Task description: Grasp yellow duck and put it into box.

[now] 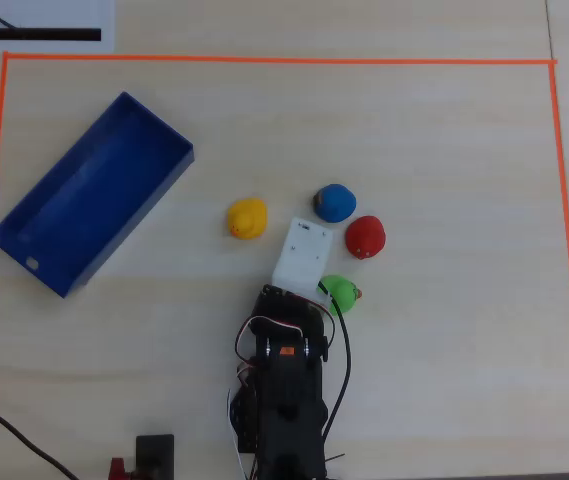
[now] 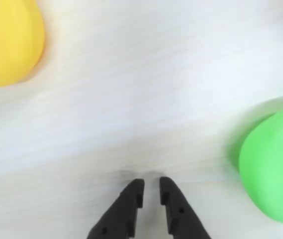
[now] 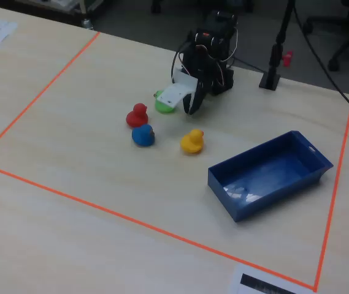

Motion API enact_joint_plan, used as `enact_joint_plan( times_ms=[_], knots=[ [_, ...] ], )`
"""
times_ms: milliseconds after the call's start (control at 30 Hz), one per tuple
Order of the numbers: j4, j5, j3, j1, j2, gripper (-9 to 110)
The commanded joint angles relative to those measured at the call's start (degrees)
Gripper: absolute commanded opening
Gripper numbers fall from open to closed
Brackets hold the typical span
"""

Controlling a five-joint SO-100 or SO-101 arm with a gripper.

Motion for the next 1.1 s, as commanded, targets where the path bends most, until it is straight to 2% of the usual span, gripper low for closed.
enact_joint_plan(
  times_ms=[0,533,600,667,900,1067],
  knots=[
    [1.32,0.26,-0.44,0.18,-0.09,0],
    [1.41,-0.97,-0.44,0.09,-0.09,0],
    [1.41,-0.7,-0.44,0.09,-0.09,12],
    [1.41,-0.62,-0.44,0.09,-0.09,18],
    [1.41,-0.18,-0.44,0.09,-0.09,15],
    [1.23,0.62,-0.44,0.09,-0.09,37]
  ],
)
